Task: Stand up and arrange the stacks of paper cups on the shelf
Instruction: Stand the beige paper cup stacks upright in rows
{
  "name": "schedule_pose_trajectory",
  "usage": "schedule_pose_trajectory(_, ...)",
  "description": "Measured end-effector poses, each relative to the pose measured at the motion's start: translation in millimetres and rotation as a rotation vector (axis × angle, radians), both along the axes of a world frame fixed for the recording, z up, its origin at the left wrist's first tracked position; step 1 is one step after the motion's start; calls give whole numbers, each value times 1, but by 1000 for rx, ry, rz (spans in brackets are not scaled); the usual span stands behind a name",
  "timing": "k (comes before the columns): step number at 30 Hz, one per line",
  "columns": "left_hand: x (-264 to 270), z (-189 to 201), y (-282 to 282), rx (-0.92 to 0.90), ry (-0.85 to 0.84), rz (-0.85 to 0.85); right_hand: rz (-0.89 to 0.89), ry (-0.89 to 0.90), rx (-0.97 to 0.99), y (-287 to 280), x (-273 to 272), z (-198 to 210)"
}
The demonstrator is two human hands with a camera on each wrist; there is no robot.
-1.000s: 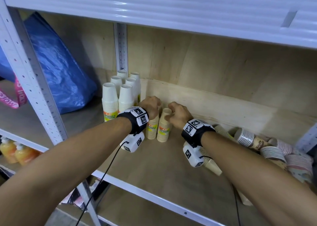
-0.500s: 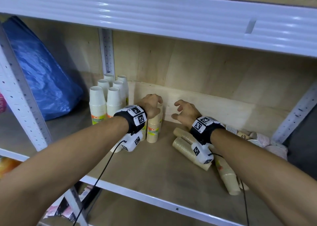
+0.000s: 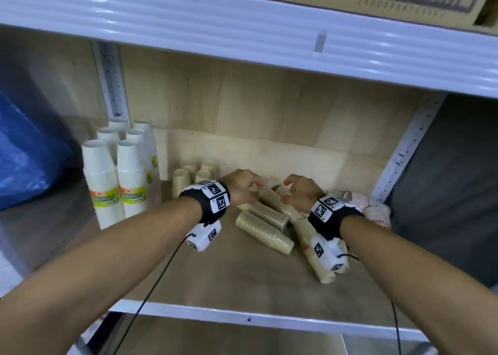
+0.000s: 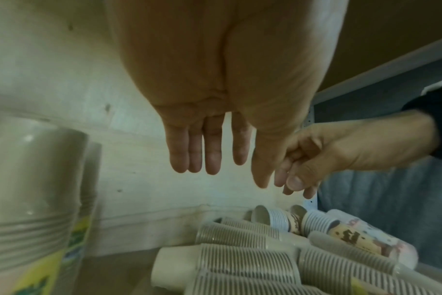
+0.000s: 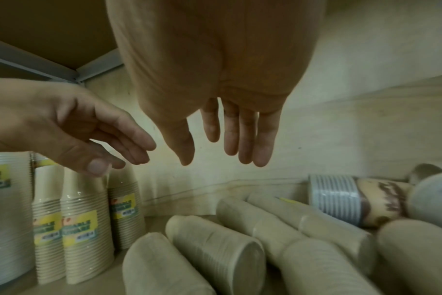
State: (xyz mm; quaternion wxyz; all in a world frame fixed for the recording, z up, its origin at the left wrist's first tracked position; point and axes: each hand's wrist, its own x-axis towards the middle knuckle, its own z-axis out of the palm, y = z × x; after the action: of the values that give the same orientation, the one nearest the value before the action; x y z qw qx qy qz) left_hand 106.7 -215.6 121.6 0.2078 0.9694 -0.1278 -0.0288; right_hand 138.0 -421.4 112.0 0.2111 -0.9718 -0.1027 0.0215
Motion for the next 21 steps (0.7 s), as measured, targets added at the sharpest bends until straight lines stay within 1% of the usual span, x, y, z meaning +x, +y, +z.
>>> schedule_pose_trajectory(6, 1, -22, -31, -8, 91, -163, -72, 61, -59, -40, -22, -27)
schedule_pose_trajectory(9, 0, -34, -47, 5, 92, -219, -120, 65, -83, -54, -35, -42)
schedule_pose_trajectory(12, 0, -44, -60, 46, 92, -256, -144, 66, -108, -60, -50, -55)
schedule_pose_trajectory(15, 0, -54, -71, 95, 124, -275, -180, 76, -59, -62, -64, -71)
schedule_pose_trajectory(21, -1, -67, -80, 194, 176, -312, -182, 57, -102, -65, -77, -82)
